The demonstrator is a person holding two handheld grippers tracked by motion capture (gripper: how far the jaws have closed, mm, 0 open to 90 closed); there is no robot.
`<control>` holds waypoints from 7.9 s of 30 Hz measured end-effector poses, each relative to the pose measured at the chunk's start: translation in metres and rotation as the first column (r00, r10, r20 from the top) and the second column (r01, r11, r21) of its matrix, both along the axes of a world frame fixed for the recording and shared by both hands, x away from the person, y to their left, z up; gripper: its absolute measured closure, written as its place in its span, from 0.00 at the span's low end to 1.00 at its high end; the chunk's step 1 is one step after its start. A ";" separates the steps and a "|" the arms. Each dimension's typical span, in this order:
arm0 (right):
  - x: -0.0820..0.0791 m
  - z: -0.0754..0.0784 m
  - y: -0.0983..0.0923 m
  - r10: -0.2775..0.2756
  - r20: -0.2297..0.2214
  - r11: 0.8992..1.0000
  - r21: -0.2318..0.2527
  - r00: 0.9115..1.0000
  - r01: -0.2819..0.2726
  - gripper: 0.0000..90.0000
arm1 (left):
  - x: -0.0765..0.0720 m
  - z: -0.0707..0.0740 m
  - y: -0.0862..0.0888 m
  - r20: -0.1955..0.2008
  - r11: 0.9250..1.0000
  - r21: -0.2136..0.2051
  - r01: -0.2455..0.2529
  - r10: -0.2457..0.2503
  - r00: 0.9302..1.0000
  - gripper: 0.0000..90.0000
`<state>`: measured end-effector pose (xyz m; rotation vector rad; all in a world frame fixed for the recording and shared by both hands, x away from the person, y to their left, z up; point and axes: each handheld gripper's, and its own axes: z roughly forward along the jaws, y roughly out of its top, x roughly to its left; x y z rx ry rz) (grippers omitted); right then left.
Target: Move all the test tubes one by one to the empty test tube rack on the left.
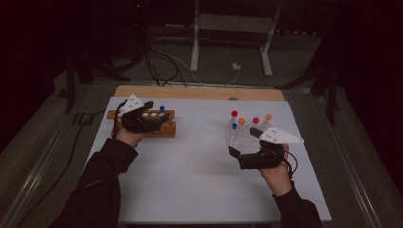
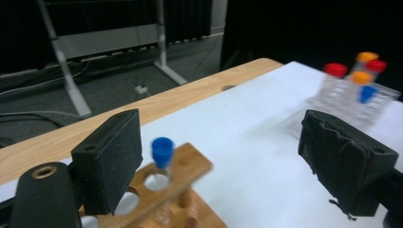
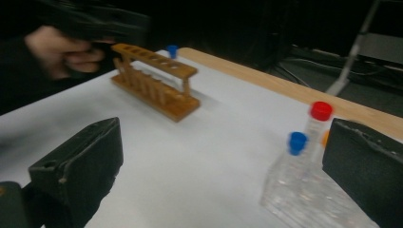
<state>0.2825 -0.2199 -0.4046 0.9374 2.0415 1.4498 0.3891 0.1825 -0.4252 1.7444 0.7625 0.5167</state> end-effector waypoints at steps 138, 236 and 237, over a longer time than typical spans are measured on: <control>-0.004 -0.036 0.066 0.116 -0.090 0.982 -0.142 0.989 -0.128 0.67 | -0.064 -0.002 -0.114 -0.032 0.882 0.091 0.463 -0.462 0.886 0.86; 0.000 -0.012 0.039 0.079 -0.036 0.996 -0.036 0.996 -0.080 0.00 | 0.032 -0.014 0.025 -0.074 0.990 0.077 -0.121 0.127 0.989 0.35; 0.001 -0.010 0.037 0.075 -0.032 0.997 -0.033 0.997 -0.076 0.00 | 0.029 -0.011 0.026 -0.082 0.991 0.079 -0.111 0.117 0.990 0.30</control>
